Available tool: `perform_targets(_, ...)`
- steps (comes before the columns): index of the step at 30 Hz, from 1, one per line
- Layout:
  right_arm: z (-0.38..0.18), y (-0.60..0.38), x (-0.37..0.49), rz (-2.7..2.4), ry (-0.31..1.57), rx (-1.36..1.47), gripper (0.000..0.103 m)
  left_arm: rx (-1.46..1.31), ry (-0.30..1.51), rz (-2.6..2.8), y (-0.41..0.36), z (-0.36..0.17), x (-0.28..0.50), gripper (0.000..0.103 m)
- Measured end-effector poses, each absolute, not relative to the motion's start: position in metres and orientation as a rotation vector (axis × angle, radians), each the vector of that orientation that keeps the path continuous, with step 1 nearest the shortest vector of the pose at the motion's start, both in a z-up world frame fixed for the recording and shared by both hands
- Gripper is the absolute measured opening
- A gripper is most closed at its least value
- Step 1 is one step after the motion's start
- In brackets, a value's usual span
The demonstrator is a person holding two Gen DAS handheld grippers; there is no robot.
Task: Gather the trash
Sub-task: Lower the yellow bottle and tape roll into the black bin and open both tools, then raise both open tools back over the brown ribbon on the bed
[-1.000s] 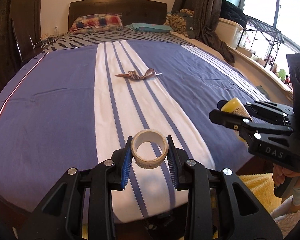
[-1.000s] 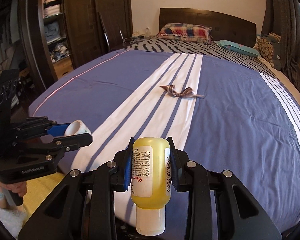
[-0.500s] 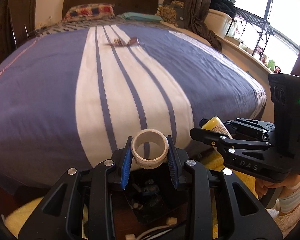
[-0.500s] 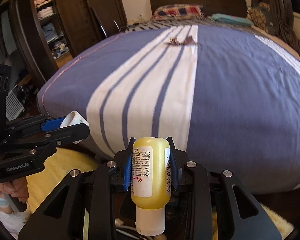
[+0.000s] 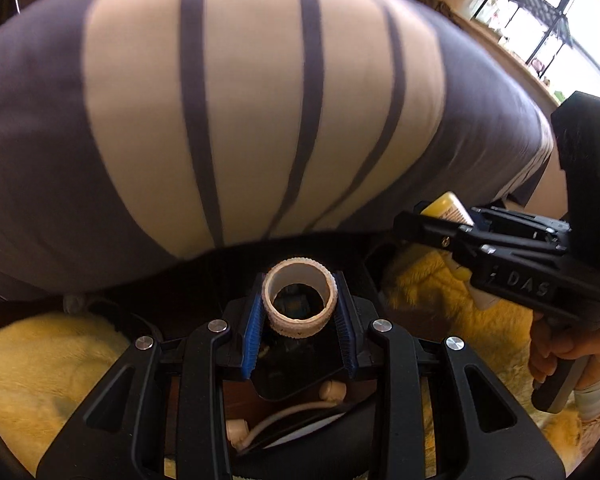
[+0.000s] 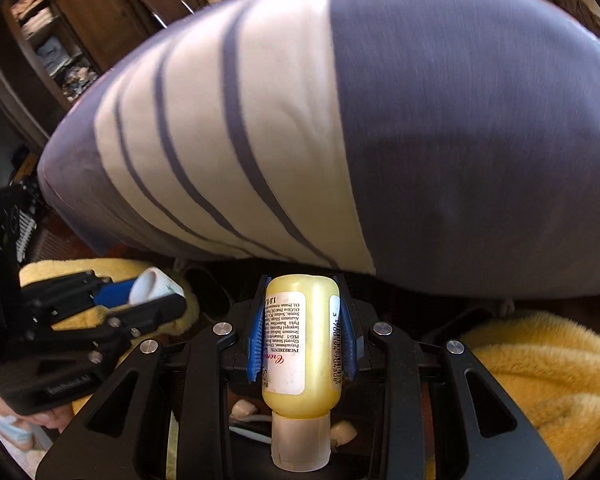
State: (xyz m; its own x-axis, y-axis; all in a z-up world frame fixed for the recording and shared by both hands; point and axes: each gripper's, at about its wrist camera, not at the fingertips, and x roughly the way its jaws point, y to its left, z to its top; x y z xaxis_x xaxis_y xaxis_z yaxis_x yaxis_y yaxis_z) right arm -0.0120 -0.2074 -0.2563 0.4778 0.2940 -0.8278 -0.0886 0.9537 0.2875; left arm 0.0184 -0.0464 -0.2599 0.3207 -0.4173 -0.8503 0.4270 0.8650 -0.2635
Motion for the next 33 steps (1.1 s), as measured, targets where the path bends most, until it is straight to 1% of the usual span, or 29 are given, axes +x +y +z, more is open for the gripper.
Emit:
perform_targets(5,-0.281,-0.206,-0.007,0.220,1.120,0.242,0.031,0.024,1.204,-0.566,-0.058,-0.291,0.025,0.031)
perform_targets(10,-0.294,-0.199,0.001,0.198,1.162,0.216,0.031,0.045,1.291,-0.557,-0.064,-0.317,0.030,0.031)
perform_targets(15,-0.303,-0.193,0.008,0.201,1.192,0.189,0.032,0.033,1.335,-0.545,-0.064,-0.331,0.031,0.031)
perform_targets(19,-0.307,-0.193,0.013,0.198,1.217,0.175,0.033,0.020,1.346,-0.537,-0.059,-0.329,0.033,0.031)
perform_targets(20,-0.307,-0.193,0.014,0.196,1.221,0.174,0.035,0.019,1.348,-0.533,-0.058,-0.329,0.033,0.032)
perform_targets(21,-0.307,-0.195,0.014,0.191,1.223,0.175,0.039,0.019,1.349,-0.530,-0.058,-0.331,0.034,0.035)
perform_targets(22,-0.306,-0.195,0.015,0.186,1.226,0.175,0.052,0.020,1.349,-0.526,-0.057,-0.331,0.035,0.043)
perform_targets(23,-0.305,-0.196,0.016,0.179,1.225,0.176,0.062,0.024,1.345,-0.520,-0.057,-0.330,0.034,0.051)
perform_targets(24,-0.304,-0.198,0.016,0.167,1.216,0.178,0.063,0.030,1.337,-0.515,-0.057,-0.328,0.033,0.057)
perform_targets(25,-0.302,-0.200,0.015,0.160,1.212,0.180,0.064,0.031,1.332,-0.512,-0.057,-0.326,0.033,0.060)
perform_targets(27,-0.296,-0.205,0.015,0.137,1.196,0.184,0.073,0.036,1.316,-0.497,-0.055,-0.322,0.033,0.076)
perform_targets(28,-0.291,-0.208,0.014,0.120,1.184,0.183,0.079,0.038,1.306,-0.488,-0.054,-0.319,0.032,0.080)
perform_targets(29,-0.288,-0.210,0.013,0.110,1.175,0.180,0.083,0.039,1.296,-0.481,-0.053,-0.315,0.032,0.086)
perform_targets(30,-0.283,-0.213,0.012,0.093,1.159,0.172,0.085,0.040,1.282,-0.474,-0.051,-0.310,0.032,0.089)
perform_targets(31,-0.279,-0.215,0.012,0.081,1.148,0.168,0.090,0.042,1.268,-0.469,-0.050,-0.305,0.031,0.093)
perform_targets(32,-0.274,-0.218,0.011,0.067,1.136,0.166,0.094,0.046,1.257,-0.465,-0.050,-0.300,0.031,0.095)
perform_targets(33,-0.268,-0.222,0.009,0.050,1.116,0.167,0.095,0.051,1.239,-0.463,-0.049,-0.293,0.030,0.095)
